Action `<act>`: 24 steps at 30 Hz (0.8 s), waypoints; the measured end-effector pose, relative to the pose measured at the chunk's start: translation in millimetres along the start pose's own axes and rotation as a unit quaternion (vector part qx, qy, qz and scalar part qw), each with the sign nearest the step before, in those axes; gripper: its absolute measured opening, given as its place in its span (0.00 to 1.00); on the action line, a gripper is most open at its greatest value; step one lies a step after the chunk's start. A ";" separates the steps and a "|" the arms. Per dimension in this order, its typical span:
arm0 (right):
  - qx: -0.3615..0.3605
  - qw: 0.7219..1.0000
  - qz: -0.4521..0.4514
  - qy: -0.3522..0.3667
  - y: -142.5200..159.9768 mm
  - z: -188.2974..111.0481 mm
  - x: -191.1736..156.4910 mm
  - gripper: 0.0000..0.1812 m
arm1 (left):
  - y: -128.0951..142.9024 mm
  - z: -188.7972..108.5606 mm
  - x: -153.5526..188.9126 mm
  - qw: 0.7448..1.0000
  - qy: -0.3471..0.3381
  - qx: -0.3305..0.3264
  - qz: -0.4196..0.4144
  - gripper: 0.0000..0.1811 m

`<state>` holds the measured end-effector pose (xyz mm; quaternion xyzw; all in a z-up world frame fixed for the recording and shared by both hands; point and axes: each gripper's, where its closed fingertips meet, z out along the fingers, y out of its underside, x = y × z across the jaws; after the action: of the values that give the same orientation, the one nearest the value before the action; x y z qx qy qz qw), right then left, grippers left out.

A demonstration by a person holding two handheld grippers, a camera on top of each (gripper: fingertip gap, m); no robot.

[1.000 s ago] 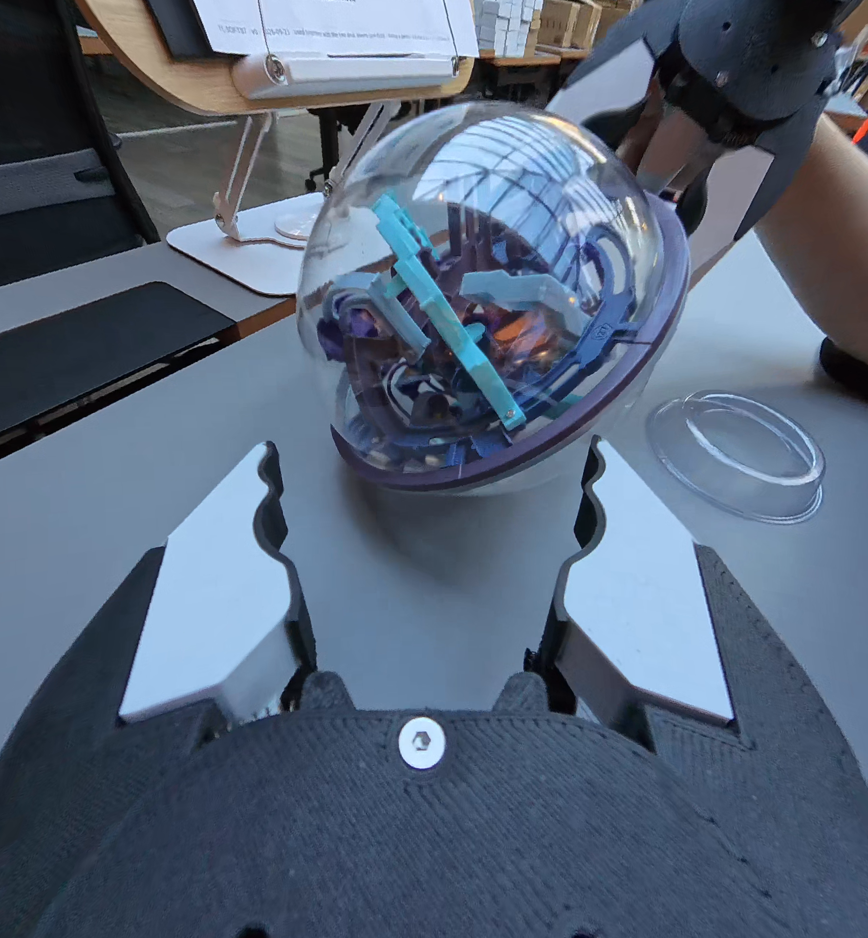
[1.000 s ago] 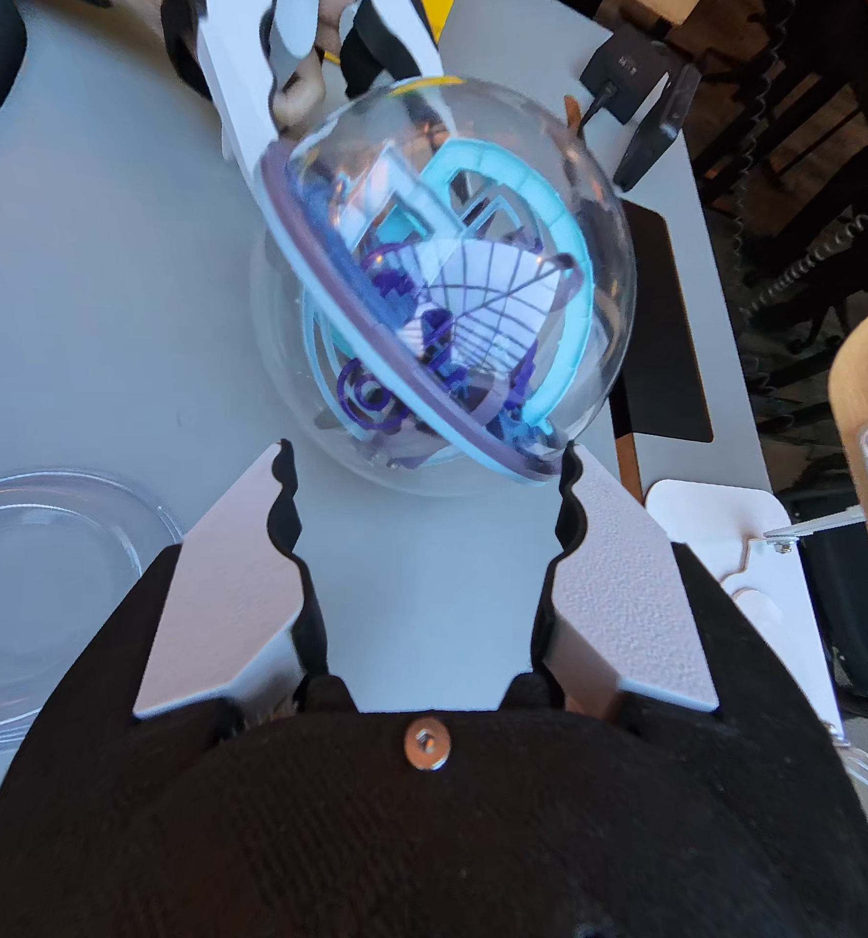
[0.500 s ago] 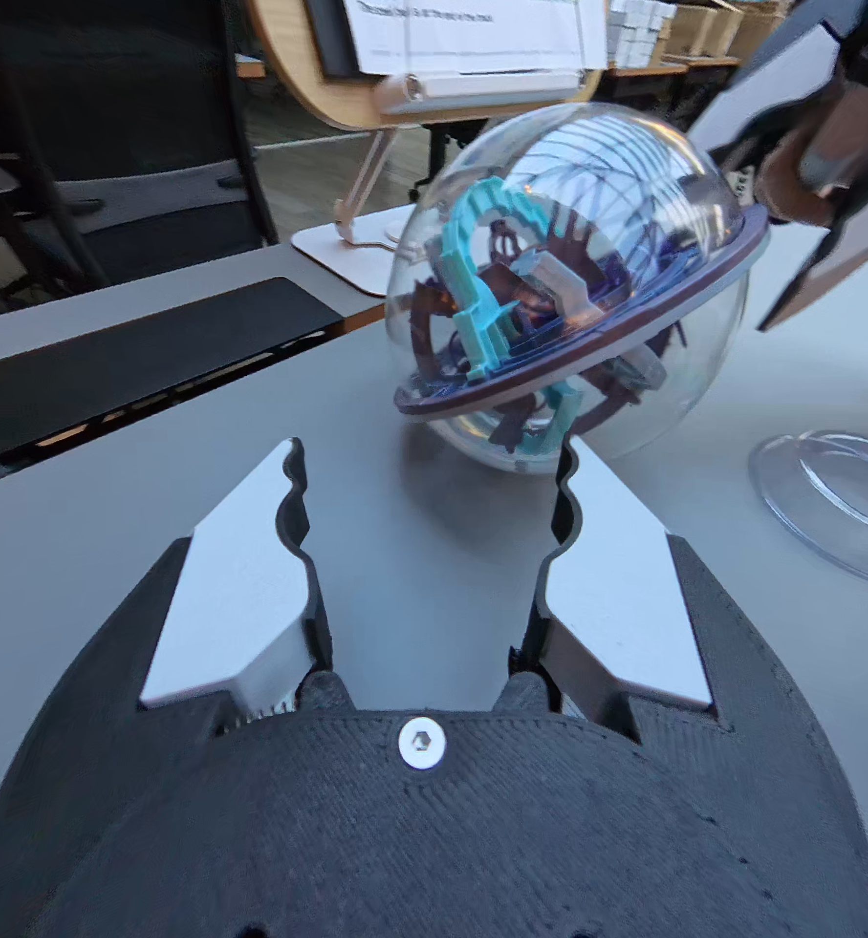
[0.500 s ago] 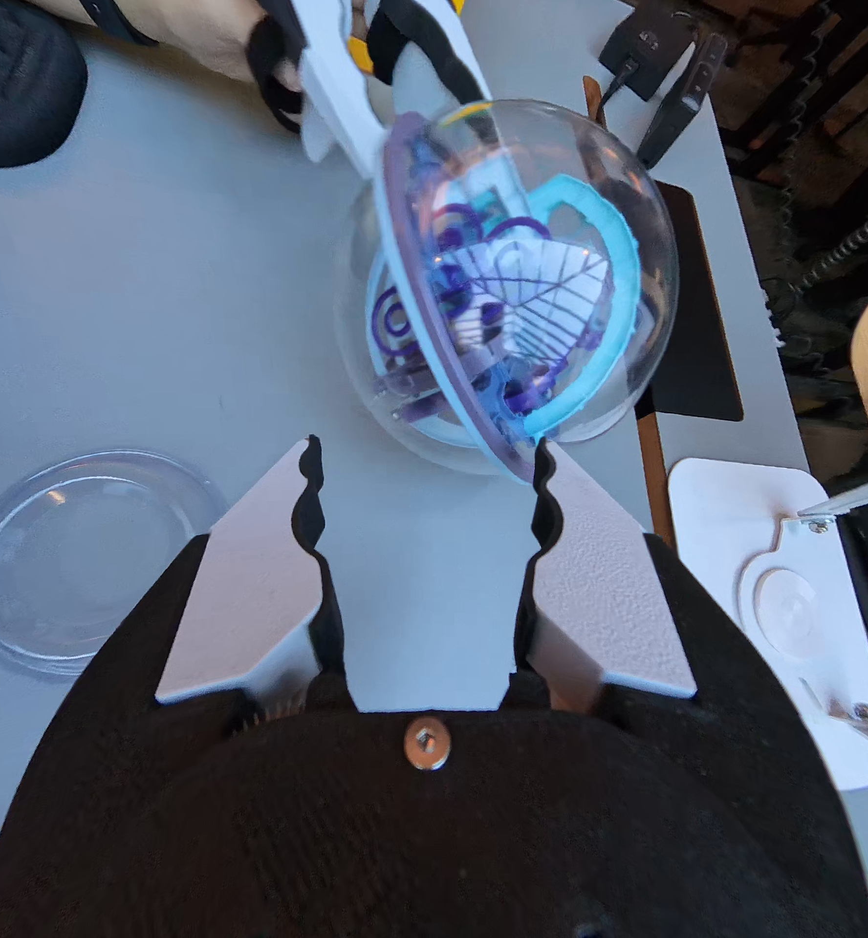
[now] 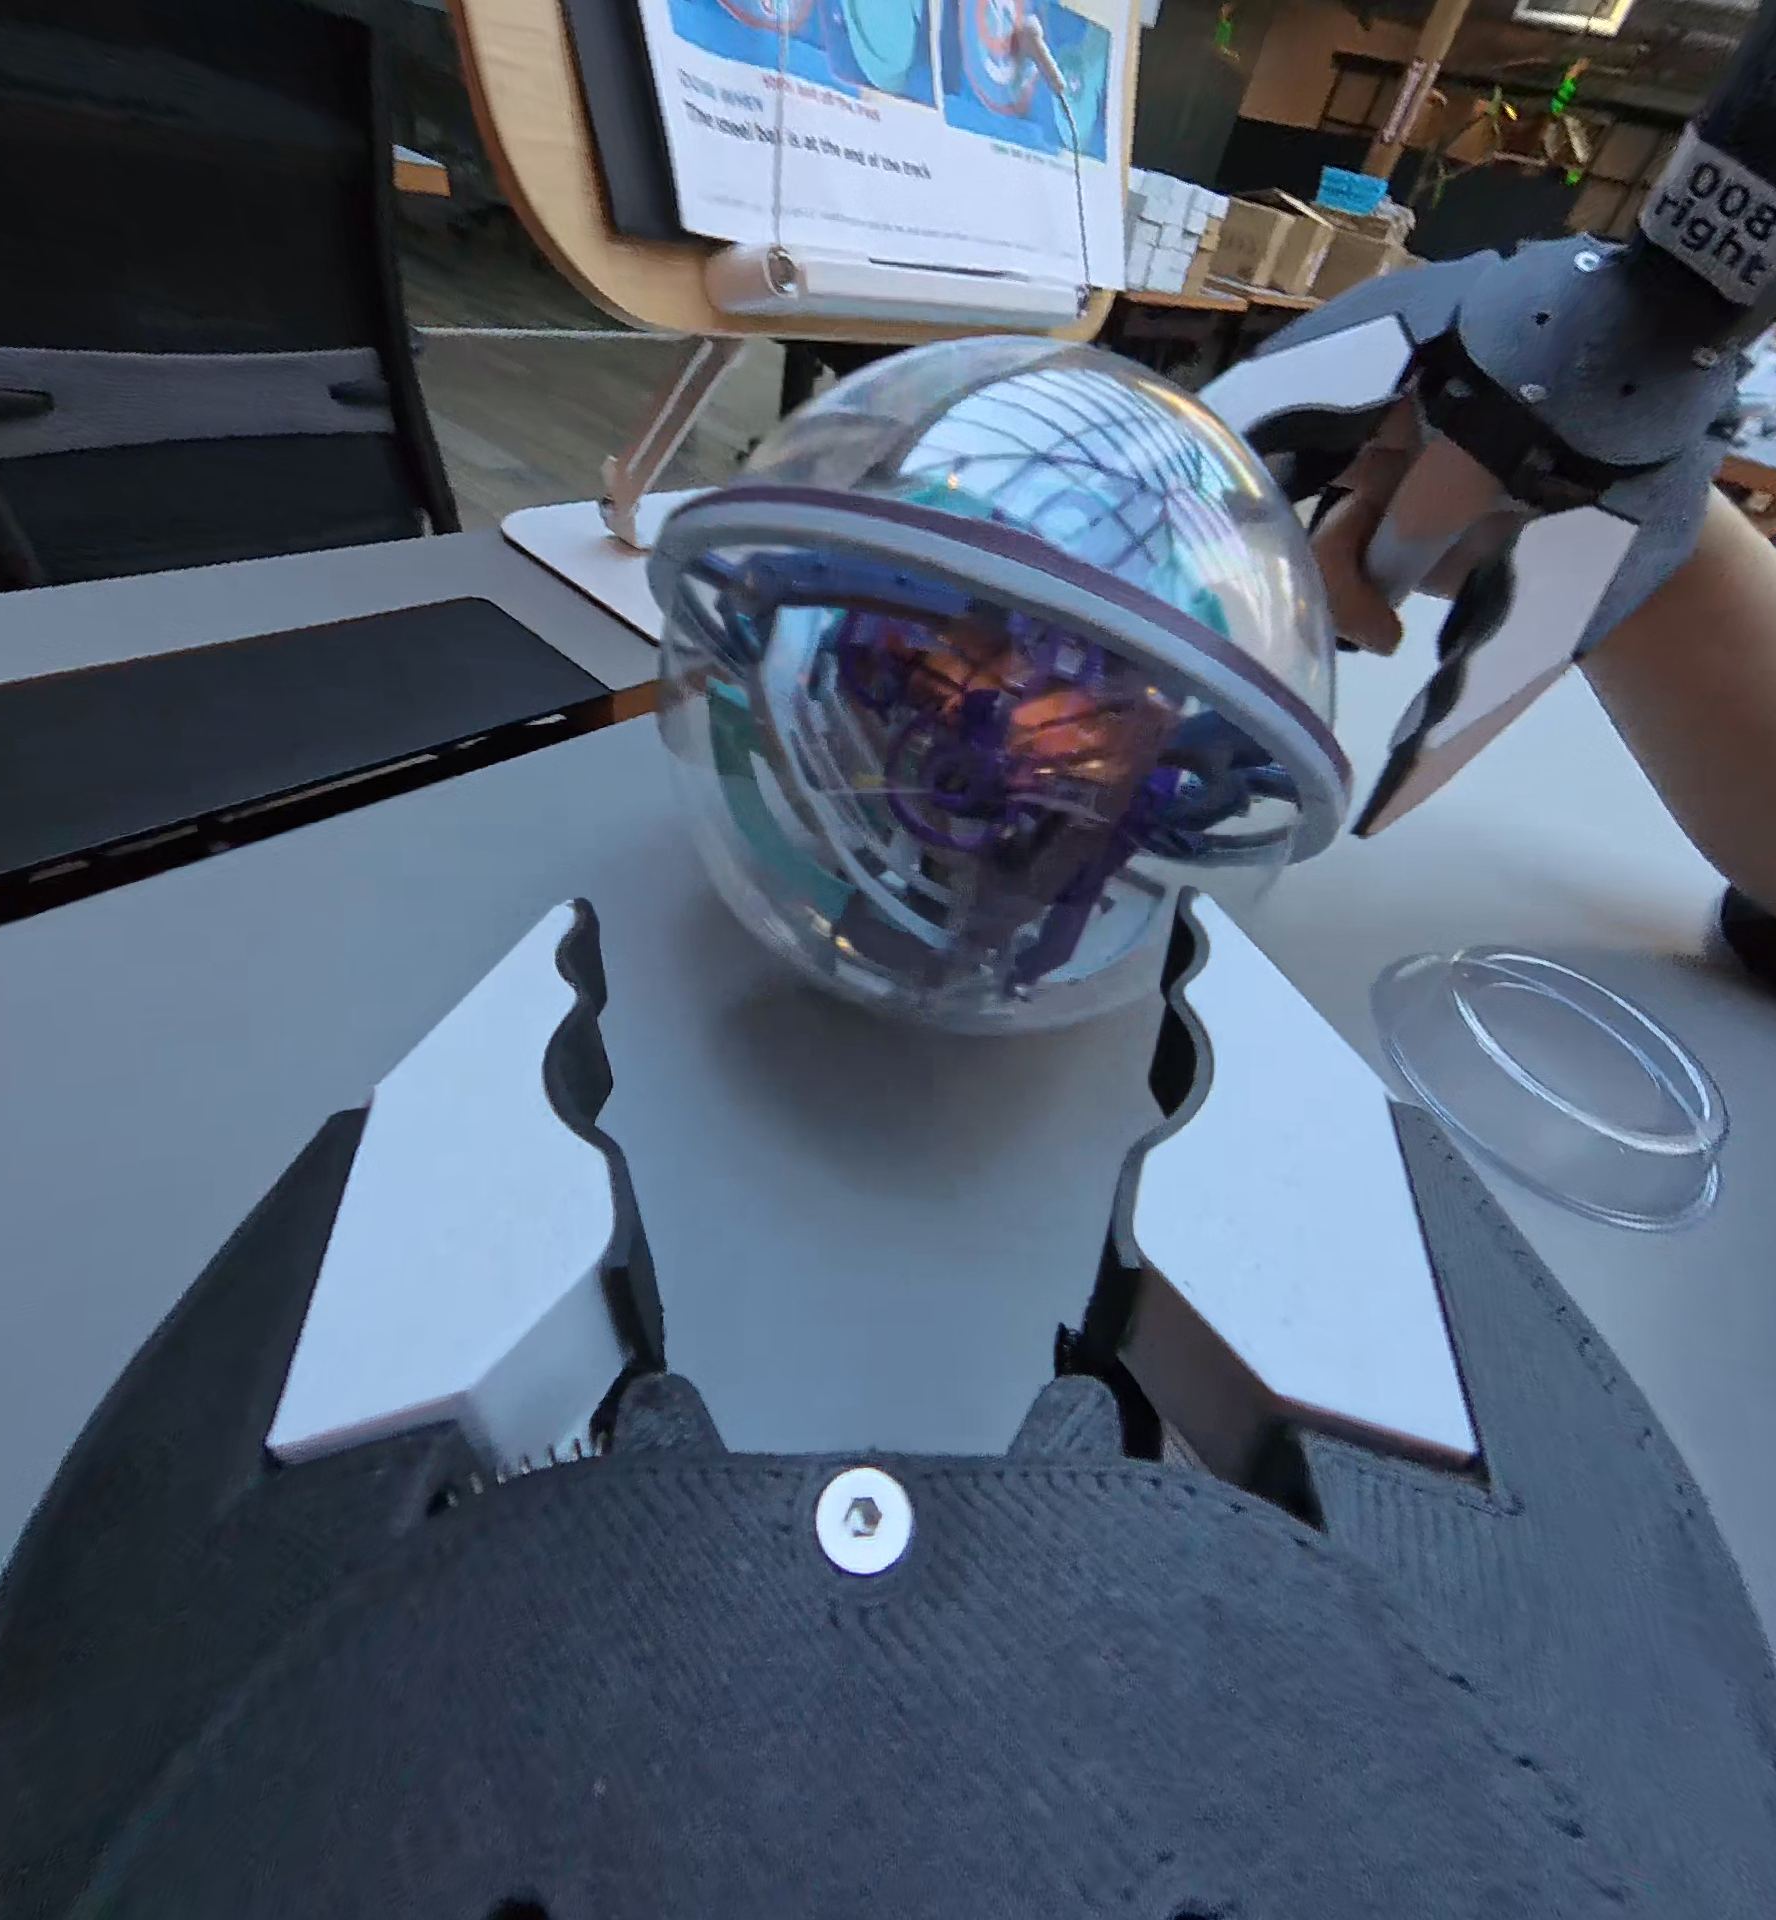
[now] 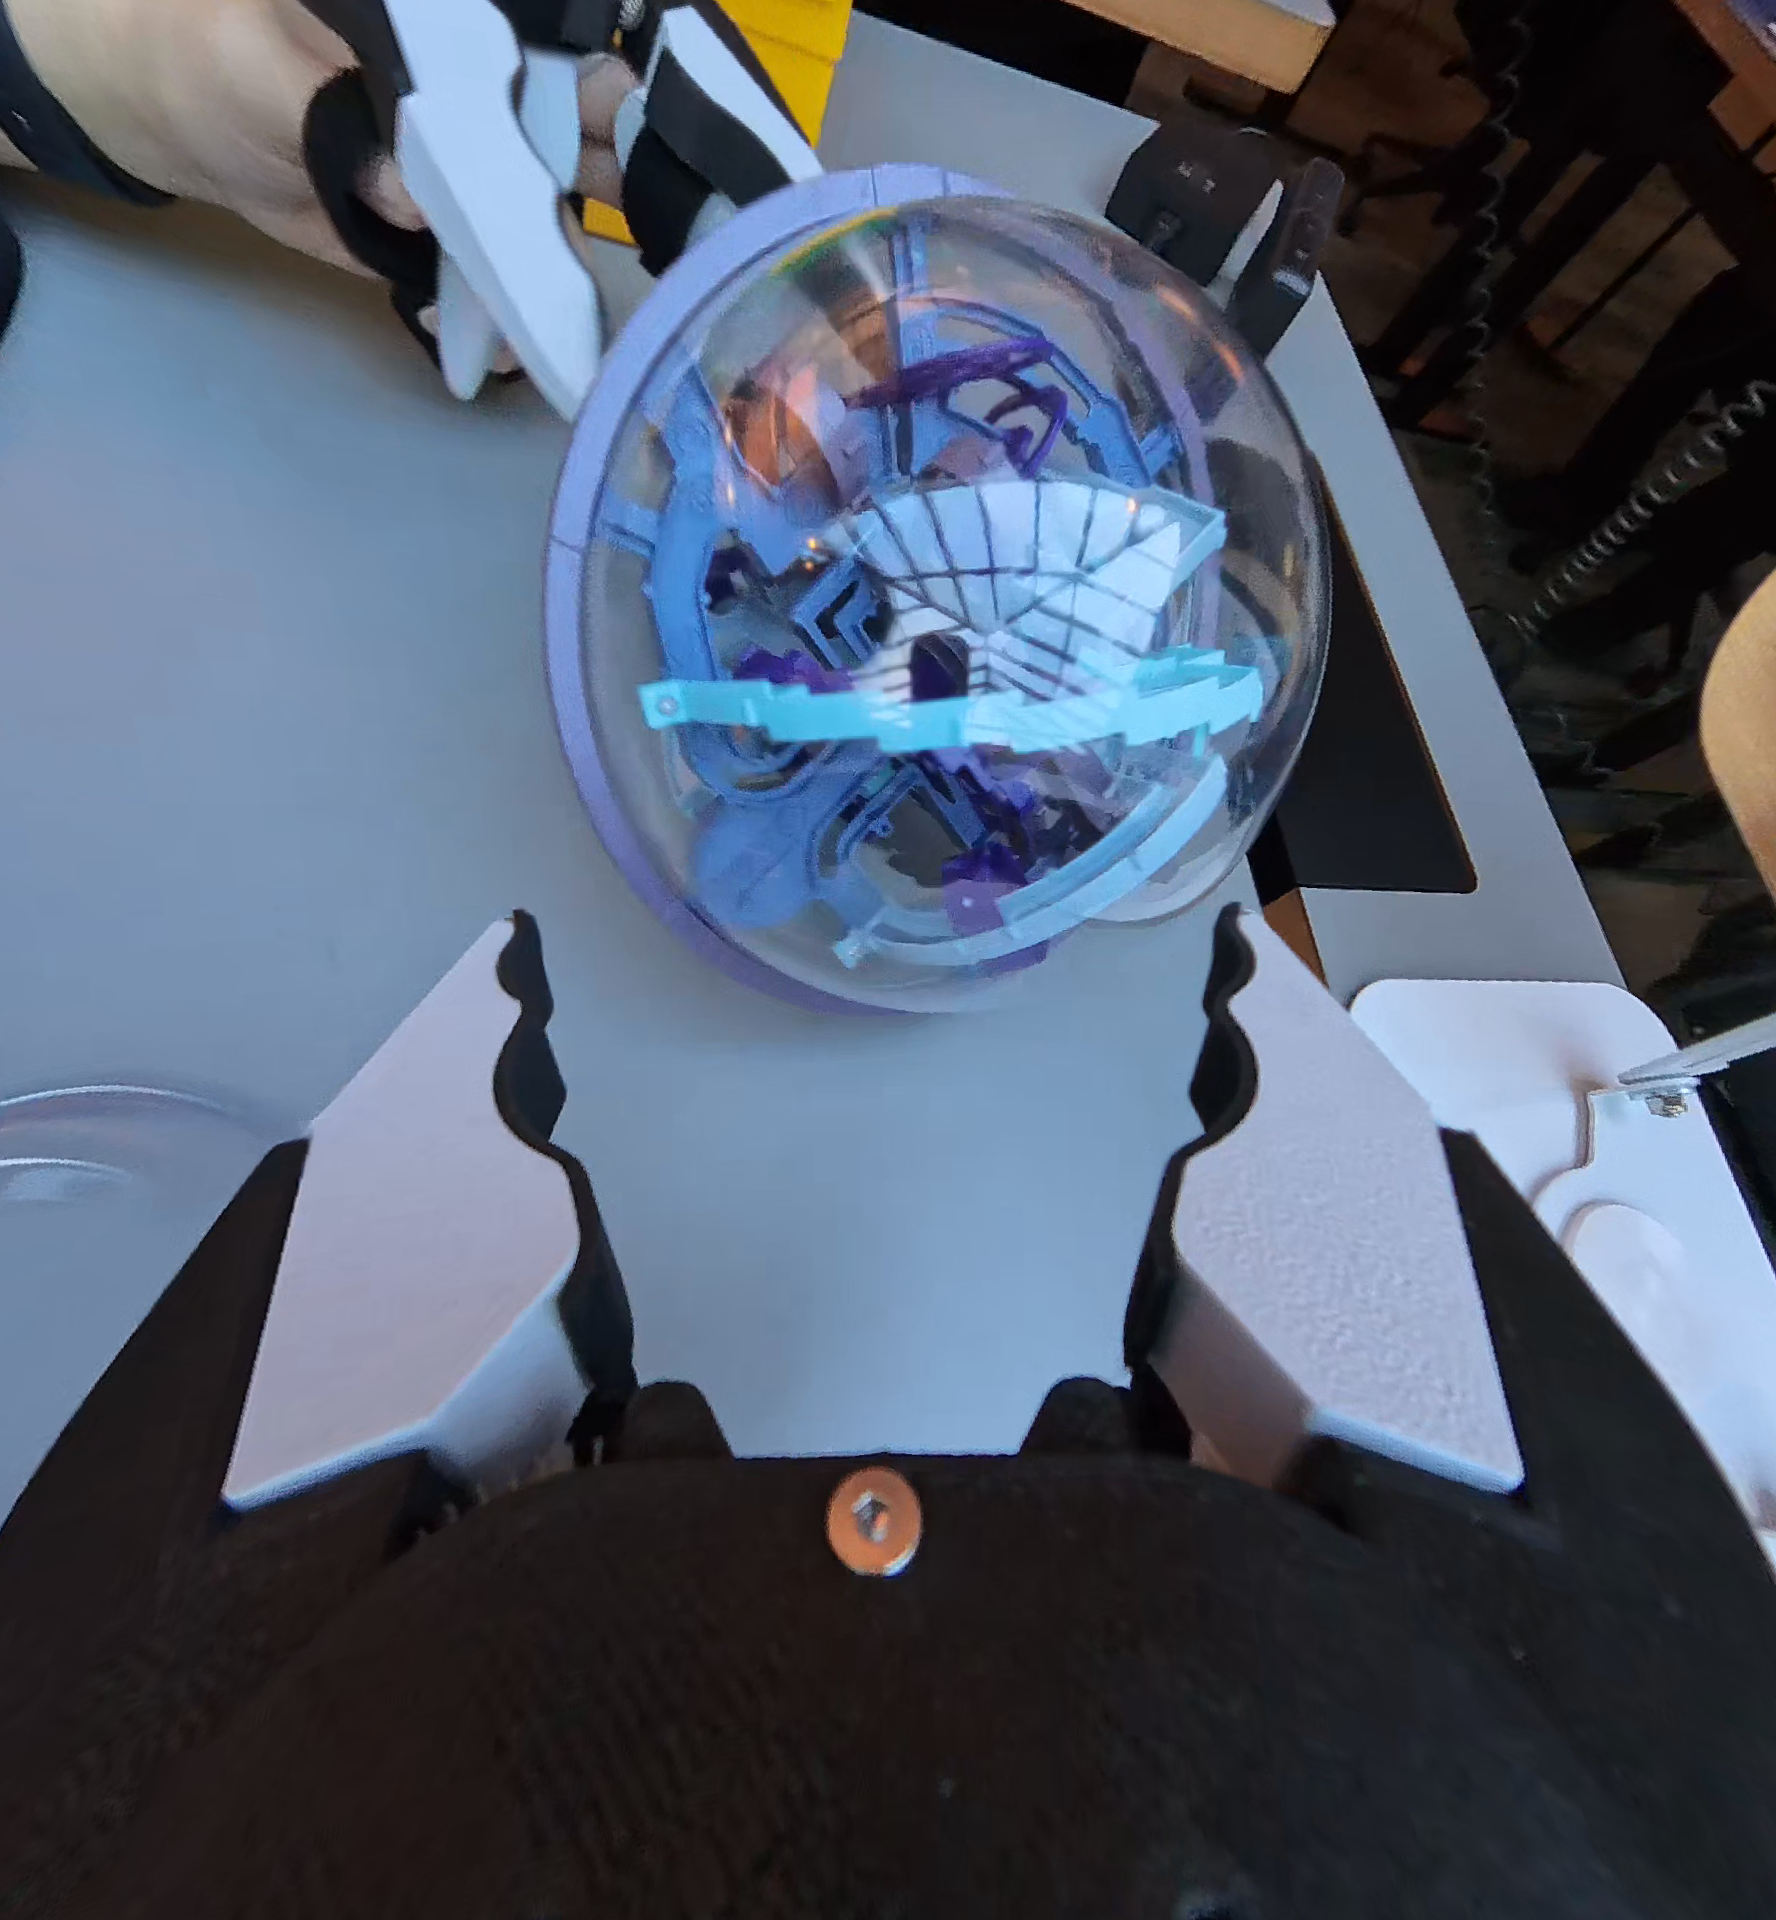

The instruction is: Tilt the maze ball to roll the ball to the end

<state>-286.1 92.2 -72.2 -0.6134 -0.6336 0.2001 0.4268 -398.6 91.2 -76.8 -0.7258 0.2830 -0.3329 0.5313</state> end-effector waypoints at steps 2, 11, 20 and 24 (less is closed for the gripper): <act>-0.001 1.000 0.000 0.002 2.0 6.4 -0.5 0.71 | 7.0 5.5 9.2 0.999 0.012 -0.019 0.025 0.60; 0.064 0.997 0.031 0.017 -12.1 16.4 5.7 0.75 | 23.6 15.2 23.5 0.994 0.019 -0.059 0.090 0.70; 0.040 0.999 0.016 -0.011 -5.9 21.6 -7.1 0.69 | 15.4 12.9 30.4 0.996 0.036 -0.037 0.080 0.67; 0.042 0.998 0.029 -0.025 -5.8 17.5 -7.9 0.67 | 14.9 12.4 32.1 0.995 0.038 -0.036 0.088 0.67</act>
<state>-304.3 88.5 -79.8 -0.6080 -0.6166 0.2542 0.4306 -369.9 69.7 -87.8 -0.7036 0.3775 -0.3022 0.5207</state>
